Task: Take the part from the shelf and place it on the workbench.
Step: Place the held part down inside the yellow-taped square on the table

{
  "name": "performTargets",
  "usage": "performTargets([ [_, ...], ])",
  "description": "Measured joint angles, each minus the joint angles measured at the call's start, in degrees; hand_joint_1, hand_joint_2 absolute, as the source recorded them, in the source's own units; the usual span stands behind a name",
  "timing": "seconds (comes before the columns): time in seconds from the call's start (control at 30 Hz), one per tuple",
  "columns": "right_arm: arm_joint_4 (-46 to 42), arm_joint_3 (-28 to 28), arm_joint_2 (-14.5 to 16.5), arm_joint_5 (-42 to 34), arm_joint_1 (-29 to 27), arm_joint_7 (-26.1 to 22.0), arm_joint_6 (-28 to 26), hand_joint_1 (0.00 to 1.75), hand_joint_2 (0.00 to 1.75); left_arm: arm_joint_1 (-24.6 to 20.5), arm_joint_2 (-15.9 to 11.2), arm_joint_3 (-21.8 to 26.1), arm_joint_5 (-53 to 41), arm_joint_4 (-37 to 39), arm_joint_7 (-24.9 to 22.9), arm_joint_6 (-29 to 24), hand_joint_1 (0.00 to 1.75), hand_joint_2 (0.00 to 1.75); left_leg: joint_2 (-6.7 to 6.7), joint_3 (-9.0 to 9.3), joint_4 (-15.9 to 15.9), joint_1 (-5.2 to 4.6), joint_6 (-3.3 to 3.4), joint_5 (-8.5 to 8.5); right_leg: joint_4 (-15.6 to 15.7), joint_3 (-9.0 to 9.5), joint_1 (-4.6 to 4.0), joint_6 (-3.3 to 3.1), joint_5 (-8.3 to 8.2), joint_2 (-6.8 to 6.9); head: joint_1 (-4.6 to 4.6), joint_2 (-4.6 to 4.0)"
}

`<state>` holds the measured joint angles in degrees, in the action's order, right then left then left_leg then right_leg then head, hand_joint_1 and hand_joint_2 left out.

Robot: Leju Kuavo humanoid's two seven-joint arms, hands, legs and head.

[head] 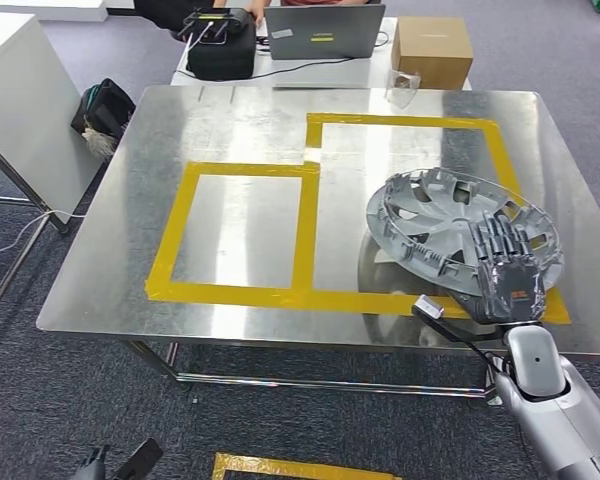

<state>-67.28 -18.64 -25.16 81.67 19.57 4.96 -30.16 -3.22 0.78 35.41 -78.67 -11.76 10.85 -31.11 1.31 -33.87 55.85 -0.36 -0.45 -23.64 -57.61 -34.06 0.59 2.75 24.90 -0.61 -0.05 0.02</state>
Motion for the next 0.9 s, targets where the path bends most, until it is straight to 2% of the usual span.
performTargets([
  [0.53, 1.4, 0.0, 1.1, 0.0, 1.2, -0.4, 0.2, 0.0, 0.0, -0.2, -0.2, -0.2, -1.2, 0.0, -2.6, 0.3, 0.0, 0.0, 0.0, -0.03, 0.0, -0.02, 0.05, 0.0, 0.0, -0.01, 0.05, 0.03, -0.02, 0.01, -0.01, 0.0],
  [0.77, 2.5, -0.4, 2.6, -1.1, 2.7, -1.3, 1.1, 0.0, 0.0, -1.0, -0.1, -0.6, -1.7, 0.0, -5.9, 8.7, 0.0, 0.0, 0.0, -0.04, 0.0, -0.02, 0.09, 0.03, 0.0, -0.01, 0.05, 0.04, -0.03, 0.0, -0.01, 0.0],
  [0.9, 3.3, -0.7, 3.5, -1.1, 3.7, -1.3, 1.2, 0.0, 0.0, -1.4, -0.1, -0.6, -1.8, 0.0, -6.4, 9.6, 0.0, 0.0, 0.01, -0.04, 0.0, -0.02, 0.11, 0.05, 0.0, 0.0, 0.05, 0.05, -0.04, 0.01, -0.01, 0.0],
])
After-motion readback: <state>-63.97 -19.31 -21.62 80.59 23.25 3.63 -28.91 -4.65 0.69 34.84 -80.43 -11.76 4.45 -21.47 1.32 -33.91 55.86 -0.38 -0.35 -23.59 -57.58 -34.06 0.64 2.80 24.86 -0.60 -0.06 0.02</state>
